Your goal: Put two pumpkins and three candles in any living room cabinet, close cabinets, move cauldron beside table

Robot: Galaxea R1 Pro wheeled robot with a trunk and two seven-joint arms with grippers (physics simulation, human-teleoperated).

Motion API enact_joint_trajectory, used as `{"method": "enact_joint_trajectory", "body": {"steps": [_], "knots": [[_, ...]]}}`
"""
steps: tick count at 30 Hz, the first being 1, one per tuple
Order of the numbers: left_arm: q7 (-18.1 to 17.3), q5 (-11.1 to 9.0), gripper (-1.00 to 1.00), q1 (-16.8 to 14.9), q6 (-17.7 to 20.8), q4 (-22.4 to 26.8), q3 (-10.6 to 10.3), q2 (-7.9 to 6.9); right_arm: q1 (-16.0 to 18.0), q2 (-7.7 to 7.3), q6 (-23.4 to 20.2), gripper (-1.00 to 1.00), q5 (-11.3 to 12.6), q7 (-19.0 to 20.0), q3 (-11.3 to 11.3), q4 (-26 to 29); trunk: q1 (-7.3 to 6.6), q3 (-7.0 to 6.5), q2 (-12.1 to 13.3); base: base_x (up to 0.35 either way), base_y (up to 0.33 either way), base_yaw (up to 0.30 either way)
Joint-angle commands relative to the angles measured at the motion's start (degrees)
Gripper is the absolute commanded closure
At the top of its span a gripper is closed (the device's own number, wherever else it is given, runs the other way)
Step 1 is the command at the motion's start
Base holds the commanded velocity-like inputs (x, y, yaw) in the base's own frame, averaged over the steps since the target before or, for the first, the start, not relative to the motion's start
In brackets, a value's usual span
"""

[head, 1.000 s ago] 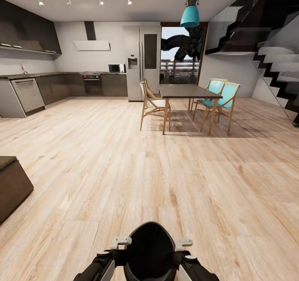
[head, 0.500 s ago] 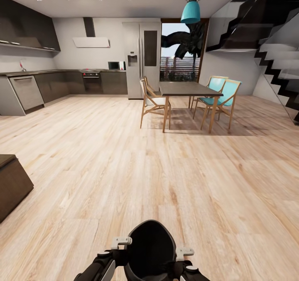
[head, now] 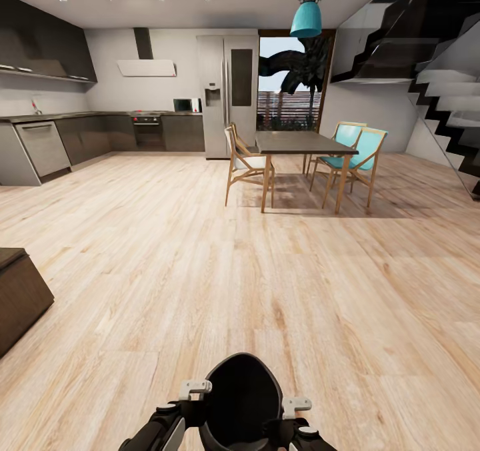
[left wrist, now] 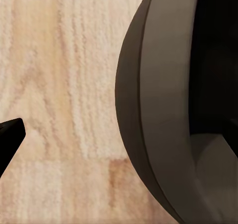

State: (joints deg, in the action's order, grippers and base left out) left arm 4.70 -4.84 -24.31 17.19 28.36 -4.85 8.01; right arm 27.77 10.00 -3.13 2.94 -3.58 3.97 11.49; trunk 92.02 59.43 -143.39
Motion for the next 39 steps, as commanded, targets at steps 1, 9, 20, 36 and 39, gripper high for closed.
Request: {"method": "enact_joint_trajectory", "body": {"steps": [1,9,20,36,39], "knots": [[0.48,-0.52,-1.00,-0.01,0.30,0.11,-0.42,-0.04,0.00,0.00,-0.34,-1.00,0.31,-0.37,0.43,0.11,-0.01,0.05,-0.02,0.000,0.000,0.000],[0.48,-0.58,-1.00,0.01,0.29,0.11,-0.42,-0.07,0.00,0.00,-0.30,-1.00,0.31,-0.37,0.43,0.11,-0.01,0.05,-0.02,0.000,0.000,0.000],[0.48,-0.75,-1.00,-0.01,0.38,-0.42,-0.46,-0.10,0.00,0.00,-0.29,-1.00,0.31,-0.37,0.43,0.19,-0.01,0.05,-0.02,0.000,0.000,0.000],[0.48,-0.53,1.00,-0.03,0.24,-2.43,-0.42,-0.10,0.00,0.00,-0.29,1.00,0.31,-0.37,0.46,0.20,-0.01,0.05,-0.02,0.000,0.000,0.000],[0.48,-0.52,1.00,-0.03,0.21,-2.44,-0.40,-0.10,0.00,0.00,-0.29,1.00,0.30,-0.37,0.48,0.20,-0.01,0.05,-0.02,0.000,0.000,0.000]]}}
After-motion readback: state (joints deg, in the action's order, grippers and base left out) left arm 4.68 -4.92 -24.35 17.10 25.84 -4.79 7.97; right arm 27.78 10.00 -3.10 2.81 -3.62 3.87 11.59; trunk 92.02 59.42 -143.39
